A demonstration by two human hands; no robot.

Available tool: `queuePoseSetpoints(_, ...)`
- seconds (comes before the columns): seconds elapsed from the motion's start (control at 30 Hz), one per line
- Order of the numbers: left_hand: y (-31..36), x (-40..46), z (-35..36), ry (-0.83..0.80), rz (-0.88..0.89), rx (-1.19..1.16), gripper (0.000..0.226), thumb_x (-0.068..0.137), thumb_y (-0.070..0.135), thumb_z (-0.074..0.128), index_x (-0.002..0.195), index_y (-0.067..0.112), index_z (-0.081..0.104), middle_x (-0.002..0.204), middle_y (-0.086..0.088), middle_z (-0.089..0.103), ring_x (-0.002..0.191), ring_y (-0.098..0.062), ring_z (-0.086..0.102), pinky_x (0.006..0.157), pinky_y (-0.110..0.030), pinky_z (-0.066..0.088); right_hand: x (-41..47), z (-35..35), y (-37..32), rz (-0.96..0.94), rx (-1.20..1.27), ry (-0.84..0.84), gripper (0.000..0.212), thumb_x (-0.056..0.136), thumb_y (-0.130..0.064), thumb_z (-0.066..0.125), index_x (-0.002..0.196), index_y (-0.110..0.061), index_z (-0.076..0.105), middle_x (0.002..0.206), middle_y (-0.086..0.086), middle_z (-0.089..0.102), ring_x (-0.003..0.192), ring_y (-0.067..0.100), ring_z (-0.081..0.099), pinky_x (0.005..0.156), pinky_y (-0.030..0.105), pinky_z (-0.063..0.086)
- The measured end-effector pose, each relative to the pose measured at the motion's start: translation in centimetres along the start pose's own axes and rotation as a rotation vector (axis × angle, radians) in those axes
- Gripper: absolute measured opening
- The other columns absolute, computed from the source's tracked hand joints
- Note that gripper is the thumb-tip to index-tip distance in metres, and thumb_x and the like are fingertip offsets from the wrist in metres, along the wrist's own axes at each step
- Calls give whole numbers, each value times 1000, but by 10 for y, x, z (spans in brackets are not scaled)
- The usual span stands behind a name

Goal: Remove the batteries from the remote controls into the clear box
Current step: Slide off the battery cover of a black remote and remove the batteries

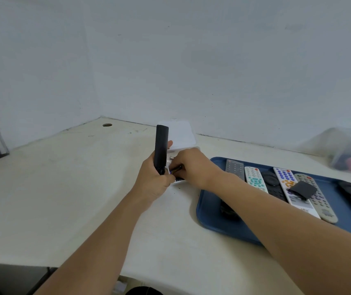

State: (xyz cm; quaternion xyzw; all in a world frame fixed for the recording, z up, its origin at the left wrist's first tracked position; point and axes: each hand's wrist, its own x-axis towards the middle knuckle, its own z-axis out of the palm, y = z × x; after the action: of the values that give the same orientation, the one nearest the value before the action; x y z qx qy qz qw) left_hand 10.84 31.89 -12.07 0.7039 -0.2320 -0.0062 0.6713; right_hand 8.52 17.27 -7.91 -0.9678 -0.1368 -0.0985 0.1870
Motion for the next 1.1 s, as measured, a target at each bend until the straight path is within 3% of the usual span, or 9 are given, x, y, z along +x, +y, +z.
queuePoseSetpoints(0.1,0,1,0,32,-1,-1,83,80,-23,57,140,33,52,70,6,48,54,-9,44,50,-14,40,-1,-9,5,6,-9,41,9,86,-12,72,94,-9,75,88,5,70,78,21,63,73,32,51)
queuePoseSetpoints(0.17,-2,4,0,51,-25,-25,80,80,-19,63,136,37,52,63,3,48,55,-14,45,48,-15,40,-4,-19,9,20,28,113,11,84,-15,76,93,-10,74,86,4,68,75,18,58,71,31,48)
queuePoseSetpoints(0.37,-10,8,-1,168,-40,-10,65,83,-6,71,132,34,60,50,15,45,42,-12,42,44,-20,40,-26,-38,25,167,568,231,5,85,-13,77,84,-8,74,70,1,73,57,7,57,53,18,44)
queuePoseSetpoints(0.53,-8,6,-1,372,-34,89,63,76,10,85,128,36,63,96,1,49,59,-14,49,62,-30,51,-54,-44,40,316,956,240,9,91,-13,71,92,-3,72,86,6,78,60,6,59,53,17,45)
queuePoseSetpoints(0.7,11,4,5,451,74,196,53,76,14,87,120,32,65,93,5,57,57,-4,48,61,-16,47,-81,-62,57,352,1176,295,4,92,-7,68,92,-5,71,84,6,74,61,8,56,55,17,46)
queuePoseSetpoints(0.77,29,7,22,408,86,46,31,83,19,82,109,28,67,81,8,57,55,-8,48,54,-24,47,-94,-73,68,348,1194,313,7,91,-6,69,87,-10,74,81,4,72,60,8,55,56,18,46)
queuePoseSetpoints(0.83,48,12,57,258,-40,-265,14,88,26,75,98,18,67,69,5,57,48,-12,46,46,-29,41,-105,-83,79,351,1204,339,16,90,-6,70,79,-15,76,81,4,72,60,8,54,56,18,46)
queuePoseSetpoints(0.93,74,15,125,-53,-333,-603,28,101,30,58,95,6,69,70,-4,64,45,-13,51,41,-24,44,-124,-92,95,348,1159,396,6,91,-7,69,92,-9,75,79,4,73,59,8,54,56,18,48)
queuePoseSetpoints(1.1,84,22,199,-267,-536,-640,39,104,35,53,87,5,72,90,-14,69,66,-22,62,60,-34,58,-162,-105,132,399,1019,592,10,90,-5,70,98,-2,73,73,6,71,58,11,51,56,20,45)
